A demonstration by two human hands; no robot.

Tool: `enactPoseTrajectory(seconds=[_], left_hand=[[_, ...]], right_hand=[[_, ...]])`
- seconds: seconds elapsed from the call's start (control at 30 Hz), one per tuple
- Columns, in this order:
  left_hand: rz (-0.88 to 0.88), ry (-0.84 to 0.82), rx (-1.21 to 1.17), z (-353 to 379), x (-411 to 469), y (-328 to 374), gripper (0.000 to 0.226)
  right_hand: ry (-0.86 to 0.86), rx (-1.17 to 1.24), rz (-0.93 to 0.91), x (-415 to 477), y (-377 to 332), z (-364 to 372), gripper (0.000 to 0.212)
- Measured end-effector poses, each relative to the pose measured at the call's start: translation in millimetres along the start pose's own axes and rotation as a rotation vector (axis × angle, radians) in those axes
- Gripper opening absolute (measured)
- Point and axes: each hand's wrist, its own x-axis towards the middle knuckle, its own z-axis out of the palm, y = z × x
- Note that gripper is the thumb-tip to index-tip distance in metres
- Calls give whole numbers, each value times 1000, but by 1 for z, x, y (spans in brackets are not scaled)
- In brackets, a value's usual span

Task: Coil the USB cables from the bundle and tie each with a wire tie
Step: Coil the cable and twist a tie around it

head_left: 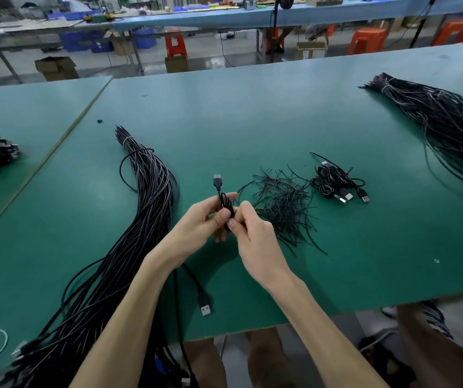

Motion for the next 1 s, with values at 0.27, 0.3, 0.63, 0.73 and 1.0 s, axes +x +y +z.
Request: enactPoseTrajectory(seconds=[0.27, 0.3, 0.63, 0.73, 1.0], left_hand=[[-1, -4, 73, -2, 1, -2, 32], [15, 1, 84, -1, 1, -2, 30], [137, 74, 43, 4, 2, -3, 17], [142, 110, 41, 7, 3, -5, 14], [142, 189, 52, 11, 5, -7, 22]], right_hand=[[-24, -38, -40, -1, -4, 0, 43], [-17, -30, -35, -1, -4, 1, 42], [89, 43, 28, -1, -2, -1, 32], [98, 67, 50, 0, -2, -1, 29], [102, 152, 24, 1, -2, 2, 20]])
